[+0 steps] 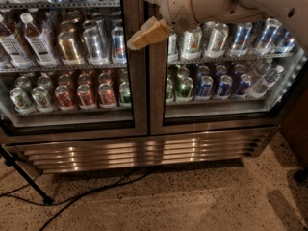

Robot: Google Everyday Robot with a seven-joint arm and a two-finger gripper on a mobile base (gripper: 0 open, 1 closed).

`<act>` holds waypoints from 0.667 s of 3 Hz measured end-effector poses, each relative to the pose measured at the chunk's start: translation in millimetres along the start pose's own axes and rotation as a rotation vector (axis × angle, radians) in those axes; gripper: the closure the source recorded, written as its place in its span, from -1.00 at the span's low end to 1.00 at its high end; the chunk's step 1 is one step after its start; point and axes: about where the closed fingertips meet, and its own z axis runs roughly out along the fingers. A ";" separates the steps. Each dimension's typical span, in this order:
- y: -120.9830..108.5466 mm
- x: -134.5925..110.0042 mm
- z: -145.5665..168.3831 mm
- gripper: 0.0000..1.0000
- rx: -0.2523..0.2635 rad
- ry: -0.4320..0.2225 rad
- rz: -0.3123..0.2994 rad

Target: Open left fridge door

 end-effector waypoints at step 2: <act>-10.2 4.8 7.6 -0.44 -0.006 -0.009 0.003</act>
Offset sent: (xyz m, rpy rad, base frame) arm 0.0219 -0.0058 -0.0003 0.0079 0.0025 -0.0039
